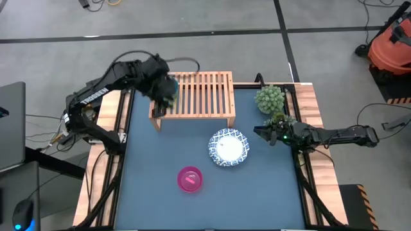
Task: Place and stack bowls onto a shelf
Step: Stack the pink bowl on top of the blue bowl on the shelf
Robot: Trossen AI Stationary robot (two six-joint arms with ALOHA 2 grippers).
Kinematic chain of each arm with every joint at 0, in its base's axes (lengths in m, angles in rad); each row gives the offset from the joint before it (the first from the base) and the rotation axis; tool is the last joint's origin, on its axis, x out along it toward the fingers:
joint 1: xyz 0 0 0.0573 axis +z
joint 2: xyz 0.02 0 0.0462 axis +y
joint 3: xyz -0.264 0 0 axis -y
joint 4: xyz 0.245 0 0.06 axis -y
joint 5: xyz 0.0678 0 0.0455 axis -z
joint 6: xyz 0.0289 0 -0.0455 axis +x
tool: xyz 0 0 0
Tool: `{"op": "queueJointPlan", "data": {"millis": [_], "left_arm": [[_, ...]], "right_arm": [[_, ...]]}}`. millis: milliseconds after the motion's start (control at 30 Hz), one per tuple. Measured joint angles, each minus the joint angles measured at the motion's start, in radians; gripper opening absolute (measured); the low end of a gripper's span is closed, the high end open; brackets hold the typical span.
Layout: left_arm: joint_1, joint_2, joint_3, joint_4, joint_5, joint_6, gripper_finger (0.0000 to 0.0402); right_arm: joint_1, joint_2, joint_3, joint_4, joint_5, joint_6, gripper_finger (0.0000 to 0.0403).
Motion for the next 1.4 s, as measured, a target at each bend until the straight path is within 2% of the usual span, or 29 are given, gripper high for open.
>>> {"op": "queueJointPlan", "data": {"millis": [100,233,433,667,767,1000,1133,1400], "left_arm": [[-0.110,0.000,-0.010,-0.021,0.081,-0.048,0.0148],[-0.310,0.000,-0.054,-0.025,0.074,-0.084,0.0148],[-0.600,0.012,-0.140,0.064,-0.085,-0.228,0.0148],[-0.838,0.012,-0.334,0.397,-0.240,-0.344,0.0148],[-0.890,0.012,-0.433,0.531,-0.256,-0.354,0.0148],[-0.929,0.012,-0.594,0.703,-0.259,-0.390,0.0148],[-0.931,0.012,-0.652,0.814,-0.259,-0.368,0.0148],[-0.931,0.012,-0.733,0.934,-0.238,-0.322,0.0148]], "right_arm": [[0.000,0.000,0.000,0.000,0.000,-0.001,0.0218],[0.000,0.000,0.000,0.000,-0.001,0.000,0.0218],[0.000,0.000,0.000,-0.001,-0.009,0.000,0.0218],[0.000,0.000,0.000,-0.001,-0.012,-0.001,0.0218],[0.000,0.000,0.000,-0.001,-0.012,-0.001,0.0218],[0.000,0.000,0.000,-0.008,-0.056,-0.001,0.0218],[0.001,0.000,0.000,-0.010,-0.072,0.000,0.0218],[0.001,0.000,0.000,-0.010,-0.073,0.000,0.0218]]}}
